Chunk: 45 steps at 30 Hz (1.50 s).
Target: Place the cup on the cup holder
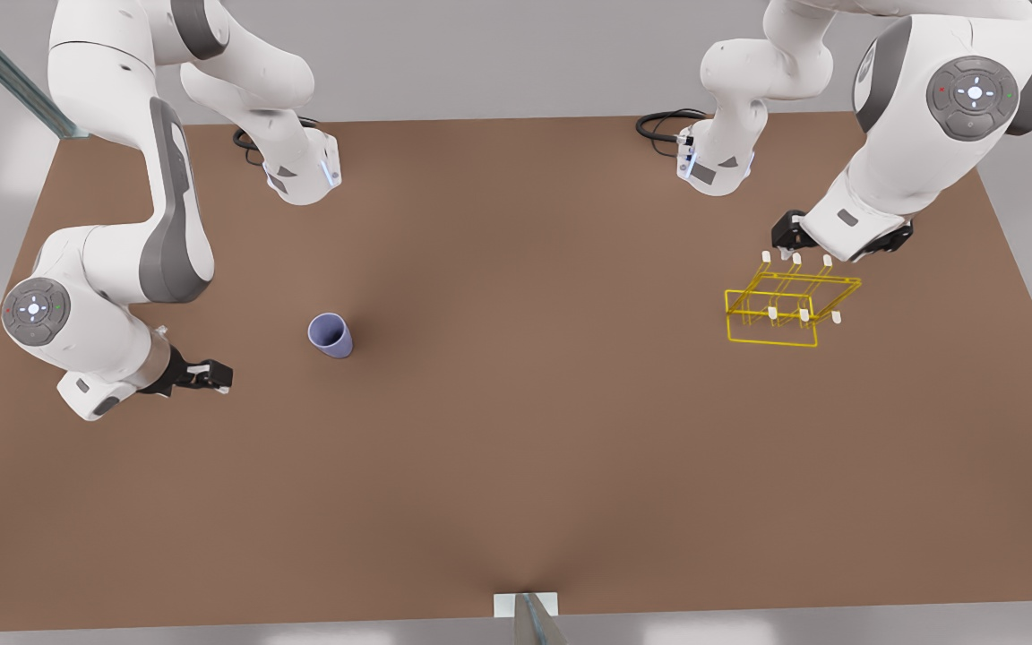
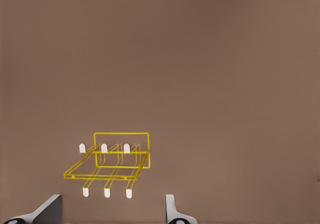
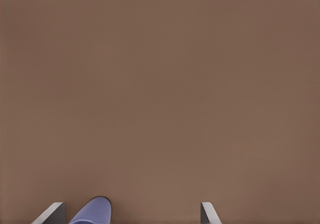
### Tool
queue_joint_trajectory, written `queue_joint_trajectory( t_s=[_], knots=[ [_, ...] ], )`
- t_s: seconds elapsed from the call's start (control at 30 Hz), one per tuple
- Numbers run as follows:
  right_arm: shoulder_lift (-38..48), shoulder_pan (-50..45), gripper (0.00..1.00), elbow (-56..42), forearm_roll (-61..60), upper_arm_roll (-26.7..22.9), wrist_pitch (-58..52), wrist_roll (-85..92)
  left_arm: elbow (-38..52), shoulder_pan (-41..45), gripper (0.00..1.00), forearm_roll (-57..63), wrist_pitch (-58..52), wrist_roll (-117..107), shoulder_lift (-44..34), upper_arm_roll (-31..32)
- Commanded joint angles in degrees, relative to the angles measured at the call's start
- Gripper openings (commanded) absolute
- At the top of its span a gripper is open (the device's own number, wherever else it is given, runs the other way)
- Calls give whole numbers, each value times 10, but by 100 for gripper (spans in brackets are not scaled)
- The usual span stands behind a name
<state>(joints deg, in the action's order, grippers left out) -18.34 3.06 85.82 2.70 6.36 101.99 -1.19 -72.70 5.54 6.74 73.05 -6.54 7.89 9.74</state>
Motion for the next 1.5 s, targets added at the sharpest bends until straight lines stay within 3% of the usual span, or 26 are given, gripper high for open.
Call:
queue_joint_trajectory(
  t_s=[0.0,0.13,0.17,0.3,0.43,0.6,0.87,1.47],
  knots=[
    [1,-1,100,0,2,0,2,-2,0,0,100,0,6,-6,-1,1],
    [-20,-16,100,20,-60,6,-39,-39,-10,-2,100,0,12,-2,-4,1],
    [-14,-19,100,62,-59,35,-32,-99,-20,-4,100,0,21,-2,-7,1],
    [95,-14,100,323,-55,64,160,-102,-107,-13,100,-1,90,40,-45,-1],
    [103,-20,100,394,-55,77,226,-130,-146,-18,100,0,148,75,-33,-9],
    [102,-23,100,404,-55,126,255,-191,-146,-18,100,0,143,96,-33,-10],
    [103,-23,100,501,-55,145,370,-198,-146,-18,100,0,139,96,-33,-10],
    [59,-14,100,498,-11,148,403,-208,-146,-18,100,0,140,97,-28,-11]
  ],
)
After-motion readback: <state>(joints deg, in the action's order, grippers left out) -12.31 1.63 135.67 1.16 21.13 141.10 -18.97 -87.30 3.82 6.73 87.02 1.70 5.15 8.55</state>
